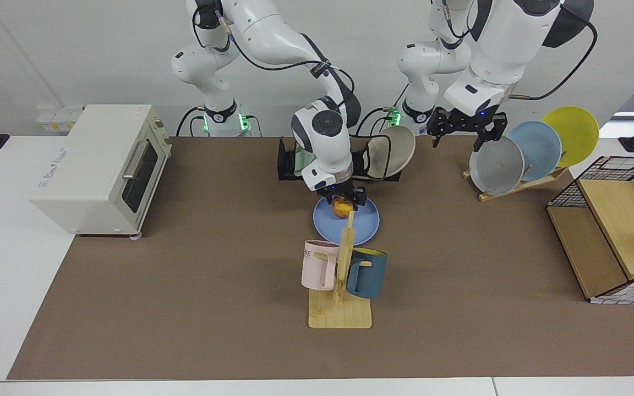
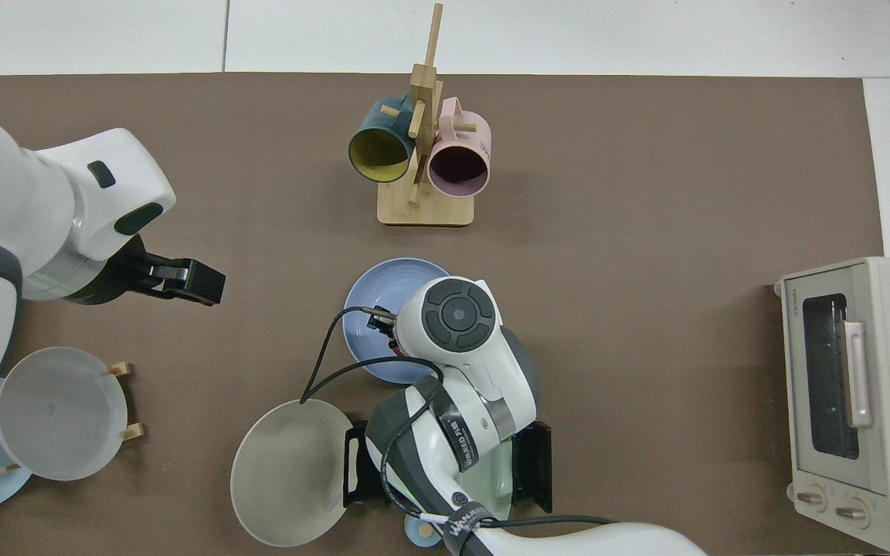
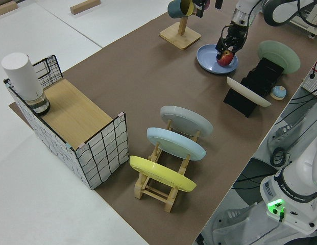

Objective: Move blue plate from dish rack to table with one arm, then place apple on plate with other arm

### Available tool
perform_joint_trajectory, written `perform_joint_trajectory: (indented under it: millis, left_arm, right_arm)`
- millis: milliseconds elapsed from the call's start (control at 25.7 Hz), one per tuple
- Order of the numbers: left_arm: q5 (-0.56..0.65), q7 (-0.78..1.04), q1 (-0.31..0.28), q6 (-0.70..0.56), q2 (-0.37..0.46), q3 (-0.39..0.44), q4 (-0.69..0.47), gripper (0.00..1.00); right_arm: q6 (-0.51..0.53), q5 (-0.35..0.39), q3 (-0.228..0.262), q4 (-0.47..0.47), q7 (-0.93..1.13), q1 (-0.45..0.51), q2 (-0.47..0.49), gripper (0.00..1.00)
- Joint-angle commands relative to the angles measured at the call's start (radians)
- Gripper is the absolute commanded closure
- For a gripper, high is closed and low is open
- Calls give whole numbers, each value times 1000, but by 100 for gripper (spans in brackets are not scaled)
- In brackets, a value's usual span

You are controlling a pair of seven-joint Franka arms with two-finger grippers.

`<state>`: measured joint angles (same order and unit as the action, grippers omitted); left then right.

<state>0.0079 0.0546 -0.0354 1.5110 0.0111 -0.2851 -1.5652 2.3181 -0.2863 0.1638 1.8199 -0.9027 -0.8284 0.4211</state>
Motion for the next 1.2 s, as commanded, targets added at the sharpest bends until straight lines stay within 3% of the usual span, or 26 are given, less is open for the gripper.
perform_joint_trajectory:
  millis: [0, 194, 389, 544, 777, 1166]
  left_arm:
    - [-9, -30, -11, -3, -75, 3, -65, 0]
    - [-9, -30, -11, -2, -74, 4, -56, 0]
    - [0, -25, -12, -3, -75, 6, -42, 0]
    - [1, -22, -11, -2, -77, 4, -42, 0]
    - [0, -22, -9, 0, -77, 3, -41, 0]
    - [-9, -22, -8, 0, -91, 1, -41, 0]
  right_arm:
    - [9, -5, 3, -5, -18, -4, -4, 1]
    - [-11, 9, 23, -18, -12, 11, -34, 0]
    - [-75, 67, 63, -18, 42, 63, -133, 0]
    - [-193, 96, 63, -18, 197, 152, -202, 0]
    - [-330, 203, 62, -18, 433, 278, -280, 0]
    - [-428, 211, 63, -21, 835, 508, -351, 0]
